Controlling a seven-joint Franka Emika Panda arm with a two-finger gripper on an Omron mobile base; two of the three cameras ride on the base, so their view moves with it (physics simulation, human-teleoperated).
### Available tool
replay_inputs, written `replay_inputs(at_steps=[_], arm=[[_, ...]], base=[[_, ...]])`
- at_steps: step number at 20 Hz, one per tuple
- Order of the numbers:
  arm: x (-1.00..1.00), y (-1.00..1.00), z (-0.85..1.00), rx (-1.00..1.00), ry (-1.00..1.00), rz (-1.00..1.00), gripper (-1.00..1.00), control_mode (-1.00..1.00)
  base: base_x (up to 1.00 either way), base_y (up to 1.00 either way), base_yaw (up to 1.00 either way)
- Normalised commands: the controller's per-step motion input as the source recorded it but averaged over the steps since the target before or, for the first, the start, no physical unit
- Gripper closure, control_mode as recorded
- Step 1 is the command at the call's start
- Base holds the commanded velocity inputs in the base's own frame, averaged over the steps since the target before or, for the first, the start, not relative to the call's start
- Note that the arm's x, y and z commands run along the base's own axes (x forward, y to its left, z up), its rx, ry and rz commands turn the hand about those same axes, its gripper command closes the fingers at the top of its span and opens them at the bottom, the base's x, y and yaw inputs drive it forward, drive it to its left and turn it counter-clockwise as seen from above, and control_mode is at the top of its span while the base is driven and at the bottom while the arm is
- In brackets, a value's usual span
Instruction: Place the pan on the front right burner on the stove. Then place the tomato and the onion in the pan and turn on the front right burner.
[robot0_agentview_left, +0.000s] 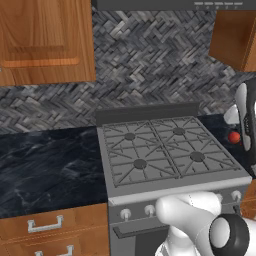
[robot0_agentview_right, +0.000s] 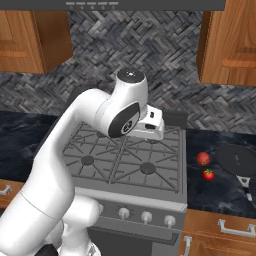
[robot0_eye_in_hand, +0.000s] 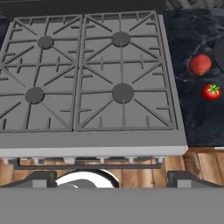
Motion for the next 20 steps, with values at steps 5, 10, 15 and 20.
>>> replay_inputs(at_steps=[5,10,15,20], arm=[[-0.03,-0.39,0.00,0.00,-0.02,0.00,-1.00,-1.00],[0.00,-0.38,0.00,0.00,0.00,0.00,-1.00,-1.00],[0.00,-0.32,0.00,-0.01,0.00,-0.01,-1.00,-1.00],[0.00,-0.34,0.00,-0.11,0.00,-0.06,-1.00,-1.00]], base=[[0.00,0.00,0.00],[0.00,0.00,0.00],[0.00,0.00,0.00],[0.00,0.00,0.00]])
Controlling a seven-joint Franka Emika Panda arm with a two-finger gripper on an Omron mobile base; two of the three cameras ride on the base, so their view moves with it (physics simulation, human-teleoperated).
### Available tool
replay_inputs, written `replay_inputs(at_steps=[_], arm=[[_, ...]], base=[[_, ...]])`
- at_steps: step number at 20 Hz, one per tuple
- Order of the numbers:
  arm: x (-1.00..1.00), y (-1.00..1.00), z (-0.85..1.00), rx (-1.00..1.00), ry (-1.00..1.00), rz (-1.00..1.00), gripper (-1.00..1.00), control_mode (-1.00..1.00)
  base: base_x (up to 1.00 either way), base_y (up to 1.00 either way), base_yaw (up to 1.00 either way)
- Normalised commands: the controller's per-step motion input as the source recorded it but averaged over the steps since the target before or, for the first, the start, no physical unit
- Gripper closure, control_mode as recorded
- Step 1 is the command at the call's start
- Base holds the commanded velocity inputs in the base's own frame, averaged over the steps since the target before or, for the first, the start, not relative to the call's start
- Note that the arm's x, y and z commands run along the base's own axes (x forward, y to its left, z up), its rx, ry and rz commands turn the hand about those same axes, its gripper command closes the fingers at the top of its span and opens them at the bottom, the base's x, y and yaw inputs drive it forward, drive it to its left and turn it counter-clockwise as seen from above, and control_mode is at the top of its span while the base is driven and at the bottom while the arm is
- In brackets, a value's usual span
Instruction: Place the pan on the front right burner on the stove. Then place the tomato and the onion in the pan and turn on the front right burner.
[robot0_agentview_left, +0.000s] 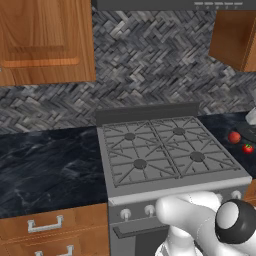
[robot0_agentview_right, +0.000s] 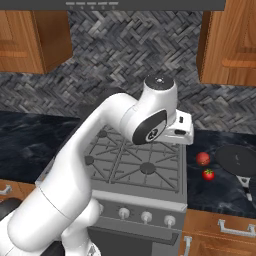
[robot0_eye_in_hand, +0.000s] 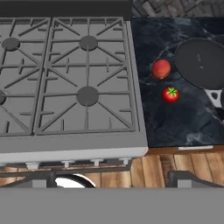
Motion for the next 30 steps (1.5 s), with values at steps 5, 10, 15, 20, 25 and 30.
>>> replay_inputs(at_steps=[5,10,15,20,25,30], arm=[[0.00,-0.37,0.00,-0.11,0.00,-0.09,-1.00,-1.00],[0.00,-0.35,0.00,-0.07,0.00,-0.09,-1.00,-1.00],[0.00,-0.34,-0.08,-0.01,0.00,-0.08,-1.00,-1.00],[0.00,-0.30,-0.05,0.00,0.00,-0.04,-1.00,-1.00],[0.14,-0.29,0.00,0.00,0.00,-0.01,-1.00,-1.00],[0.17,-0.33,-0.05,0.00,0.00,0.00,-1.00,-1.00]], base=[[0.00,0.00,0.00],[0.00,0.00,0.00],[0.00,0.00,0.00],[0.00,0.00,0.00],[0.00,0.00,0.00],[0.00,0.00,0.00]])
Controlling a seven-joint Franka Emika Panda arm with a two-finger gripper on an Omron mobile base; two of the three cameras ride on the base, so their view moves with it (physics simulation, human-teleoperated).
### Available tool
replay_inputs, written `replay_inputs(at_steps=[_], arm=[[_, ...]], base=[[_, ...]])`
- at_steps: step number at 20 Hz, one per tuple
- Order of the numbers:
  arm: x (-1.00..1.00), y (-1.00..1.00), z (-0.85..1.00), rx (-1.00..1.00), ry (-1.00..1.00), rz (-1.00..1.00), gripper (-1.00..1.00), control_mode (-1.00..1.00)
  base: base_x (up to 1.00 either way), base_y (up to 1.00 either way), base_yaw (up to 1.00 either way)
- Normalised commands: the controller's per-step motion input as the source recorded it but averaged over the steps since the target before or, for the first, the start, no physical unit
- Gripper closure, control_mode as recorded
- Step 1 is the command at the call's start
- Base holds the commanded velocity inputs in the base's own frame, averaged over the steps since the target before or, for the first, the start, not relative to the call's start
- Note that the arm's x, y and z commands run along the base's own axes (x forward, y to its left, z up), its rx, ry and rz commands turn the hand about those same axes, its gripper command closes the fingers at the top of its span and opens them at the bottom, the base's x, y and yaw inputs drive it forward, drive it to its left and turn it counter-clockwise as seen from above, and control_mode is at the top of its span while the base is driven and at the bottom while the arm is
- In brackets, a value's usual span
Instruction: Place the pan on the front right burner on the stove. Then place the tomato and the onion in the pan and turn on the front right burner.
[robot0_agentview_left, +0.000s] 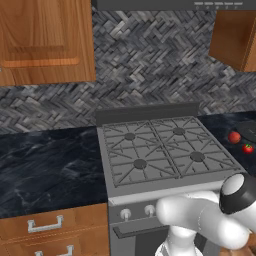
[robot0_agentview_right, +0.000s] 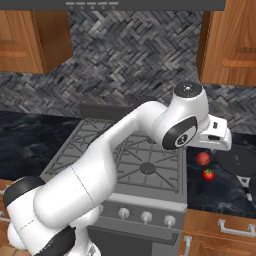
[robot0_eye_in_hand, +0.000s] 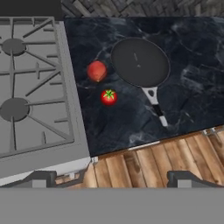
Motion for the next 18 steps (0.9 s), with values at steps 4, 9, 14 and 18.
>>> replay_inputs(at_steps=[4,9,14,18], arm=[[0.11,-0.29,-0.14,0.00,0.00,0.00,-1.00,-1.00],[0.01,-0.30,-0.18,-0.01,0.01,0.00,-1.00,-1.00],[0.06,-0.19,-0.28,0.00,0.00,0.00,-1.00,-1.00],[0.00,-0.09,-0.17,0.00,0.00,0.00,-1.00,-1.00]], base=[[0.00,0.00,0.00],[0.00,0.00,0.00],[0.00,0.00,0.00],[0.00,0.00,0.00]])
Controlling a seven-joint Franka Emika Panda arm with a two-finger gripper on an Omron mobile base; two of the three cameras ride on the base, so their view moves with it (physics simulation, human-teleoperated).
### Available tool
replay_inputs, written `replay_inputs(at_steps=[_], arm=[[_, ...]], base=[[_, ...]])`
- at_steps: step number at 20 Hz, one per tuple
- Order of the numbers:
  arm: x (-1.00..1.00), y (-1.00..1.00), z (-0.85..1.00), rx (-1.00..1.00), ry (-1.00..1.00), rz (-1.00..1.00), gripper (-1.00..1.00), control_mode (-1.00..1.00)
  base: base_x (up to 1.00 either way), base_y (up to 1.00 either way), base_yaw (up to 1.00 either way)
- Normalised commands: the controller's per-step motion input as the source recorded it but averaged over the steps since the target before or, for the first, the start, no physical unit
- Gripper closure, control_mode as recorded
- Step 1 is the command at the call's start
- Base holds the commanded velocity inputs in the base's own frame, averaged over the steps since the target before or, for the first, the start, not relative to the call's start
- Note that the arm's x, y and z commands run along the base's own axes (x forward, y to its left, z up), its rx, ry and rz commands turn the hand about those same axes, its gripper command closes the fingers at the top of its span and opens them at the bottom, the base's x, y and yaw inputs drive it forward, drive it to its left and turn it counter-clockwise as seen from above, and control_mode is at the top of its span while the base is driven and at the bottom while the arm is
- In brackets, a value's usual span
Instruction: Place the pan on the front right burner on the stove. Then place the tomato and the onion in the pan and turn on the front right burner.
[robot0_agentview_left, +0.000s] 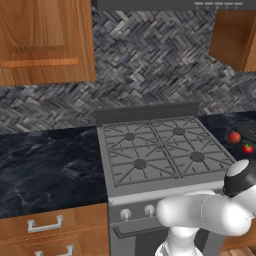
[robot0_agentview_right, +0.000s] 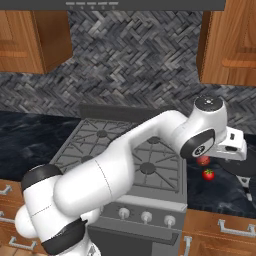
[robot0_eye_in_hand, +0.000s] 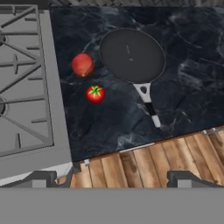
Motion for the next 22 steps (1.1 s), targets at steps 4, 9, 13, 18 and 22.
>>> replay_inputs(at_steps=[4,9,13,18,22], arm=[[0.02,-0.04,-0.28,0.00,0.00,0.00,-1.00,-1.00],[0.05,0.00,-0.34,0.00,0.00,0.00,-1.00,-1.00],[0.08,-0.01,-0.29,0.00,0.00,0.00,-1.00,-1.00],[0.08,-0.14,-0.11,-0.01,0.00,0.00,-1.00,-1.00],[0.01,-0.36,0.00,-0.03,0.00,0.00,-1.00,-1.00]], base=[[0.00,0.00,0.00],[0.00,0.00,0.00],[0.00,0.00,0.00],[0.00,0.00,0.00],[0.00,0.00,0.00]])
